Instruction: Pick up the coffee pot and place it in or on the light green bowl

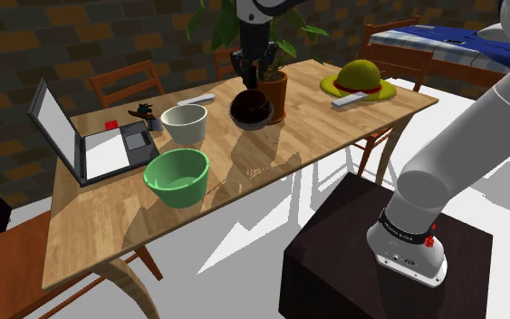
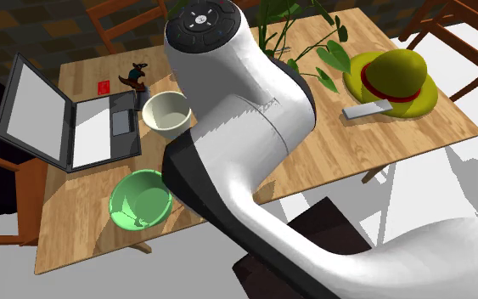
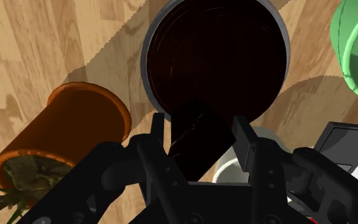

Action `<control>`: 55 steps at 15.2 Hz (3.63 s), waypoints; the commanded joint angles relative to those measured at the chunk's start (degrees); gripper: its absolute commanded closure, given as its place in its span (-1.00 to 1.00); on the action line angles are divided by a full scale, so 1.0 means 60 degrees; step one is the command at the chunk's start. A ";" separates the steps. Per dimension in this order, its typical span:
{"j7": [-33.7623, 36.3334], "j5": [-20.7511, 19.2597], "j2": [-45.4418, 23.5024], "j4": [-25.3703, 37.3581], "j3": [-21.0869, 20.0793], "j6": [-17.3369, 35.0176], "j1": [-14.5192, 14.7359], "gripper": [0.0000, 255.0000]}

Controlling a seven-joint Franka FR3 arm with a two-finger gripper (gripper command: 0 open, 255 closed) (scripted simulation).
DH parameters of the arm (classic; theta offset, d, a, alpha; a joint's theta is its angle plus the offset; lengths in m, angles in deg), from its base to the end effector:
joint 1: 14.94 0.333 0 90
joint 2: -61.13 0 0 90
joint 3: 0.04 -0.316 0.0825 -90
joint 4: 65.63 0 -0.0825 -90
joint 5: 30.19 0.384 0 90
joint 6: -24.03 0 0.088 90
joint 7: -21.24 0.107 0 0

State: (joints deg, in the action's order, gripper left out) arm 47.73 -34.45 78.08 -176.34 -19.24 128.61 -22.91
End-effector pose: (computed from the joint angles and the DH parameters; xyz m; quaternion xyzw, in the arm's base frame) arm 0.4745 0.1095 0.6198 0.9844 -0.1282 0.1084 0.0528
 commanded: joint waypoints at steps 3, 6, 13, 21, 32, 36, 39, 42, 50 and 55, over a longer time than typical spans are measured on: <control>0.0867 -0.0256 -0.0759 0.1064 -0.0641 -0.0432 0.0183 1.00; 0.1635 -0.0599 -0.1527 0.2068 -0.1184 -0.0846 0.0387 1.00; 0.3478 -0.2007 -0.3924 0.5121 -0.2325 -0.2222 0.1355 1.00; 0.4674 -0.4314 -0.7563 1.0416 -0.2500 -0.4646 0.4216 1.00; 0.5121 -0.3591 -0.6424 0.7118 -0.2687 -0.2525 0.3059 1.00; 0.5234 -0.3477 -0.6218 0.6302 -0.2698 -0.1910 0.2843 1.00; 0.5318 -0.3424 -0.6108 0.5760 -0.2698 -0.1478 0.2717 1.00; 0.5404 -0.3396 -0.6030 0.5267 -0.2691 -0.1066 0.2616 1.00; 0.5446 -0.3389 -0.6003 0.5045 -0.2686 -0.0874 0.2576 1.00; 0.5443 -0.3396 -0.6016 0.5064 -0.2683 -0.0880 0.2580 -1.00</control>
State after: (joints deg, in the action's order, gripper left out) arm 80.38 -54.82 41.98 -145.97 -35.34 123.34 -7.43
